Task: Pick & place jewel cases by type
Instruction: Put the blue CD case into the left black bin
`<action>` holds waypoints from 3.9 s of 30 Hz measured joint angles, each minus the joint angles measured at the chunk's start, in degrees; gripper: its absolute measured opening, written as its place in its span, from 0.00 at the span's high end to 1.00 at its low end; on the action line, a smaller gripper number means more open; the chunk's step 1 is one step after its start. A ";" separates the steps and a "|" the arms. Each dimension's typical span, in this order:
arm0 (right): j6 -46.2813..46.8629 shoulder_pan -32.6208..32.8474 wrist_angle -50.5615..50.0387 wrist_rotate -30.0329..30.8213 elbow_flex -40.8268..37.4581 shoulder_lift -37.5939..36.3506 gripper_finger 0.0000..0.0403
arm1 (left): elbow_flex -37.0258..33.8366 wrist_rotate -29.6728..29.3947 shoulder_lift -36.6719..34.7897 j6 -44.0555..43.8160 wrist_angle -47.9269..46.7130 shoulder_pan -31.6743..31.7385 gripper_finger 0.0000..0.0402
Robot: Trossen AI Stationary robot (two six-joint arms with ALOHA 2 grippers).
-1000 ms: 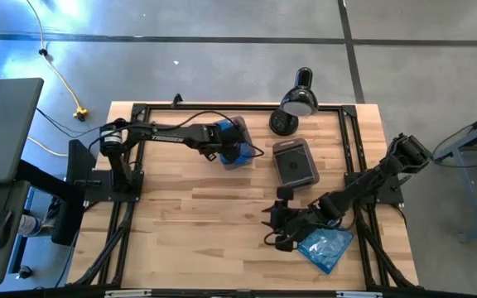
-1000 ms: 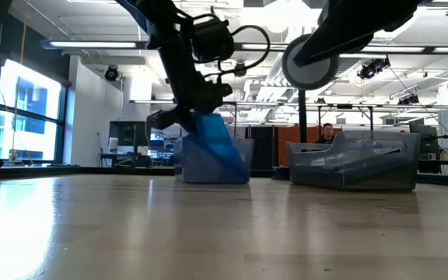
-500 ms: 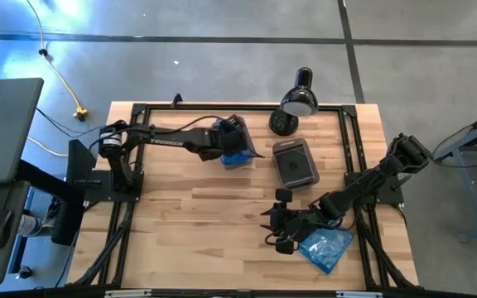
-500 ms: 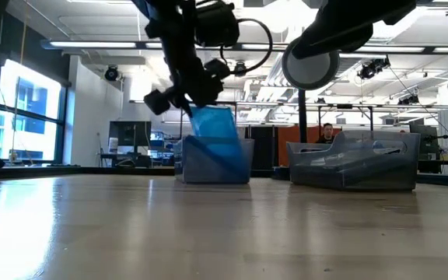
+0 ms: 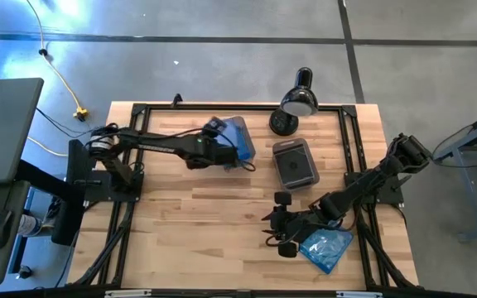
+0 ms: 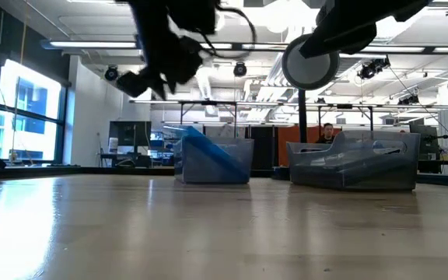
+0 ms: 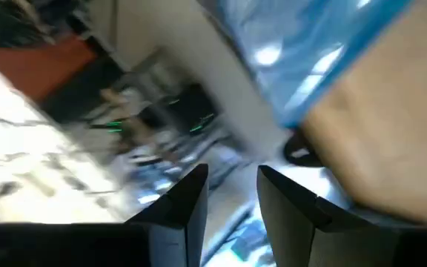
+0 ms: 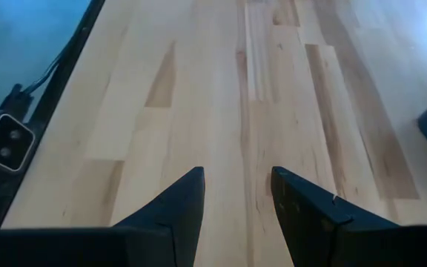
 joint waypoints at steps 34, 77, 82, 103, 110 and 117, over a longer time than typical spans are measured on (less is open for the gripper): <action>62.27 13.81 -42.49 -35.91 4.70 4.39 0.62 | -34.45 69.51 -10.73 -50.73 70.92 -17.46 0.72; 9.17 -13.36 5.25 -15.89 -1.62 10.38 0.62 | -34.49 54.51 -8.91 -52.14 71.01 -18.05 0.72; 7.14 -11.30 -15.50 -17.55 6.71 10.19 0.62 | -34.48 59.62 -8.20 -60.70 71.94 -18.05 0.72; 17.63 4.72 -39.15 -14.56 -0.29 10.20 0.62 | -19.98 71.28 10.13 -96.78 75.07 -13.92 0.72; 14.83 2.31 -31.26 -16.49 -4.53 9.51 0.62 | -10.88 72.06 16.67 -97.32 64.75 -13.53 0.72; 7.20 -0.32 -28.31 -16.51 -4.35 9.36 0.62 | -9.35 72.90 18.77 -101.08 65.31 -13.48 0.72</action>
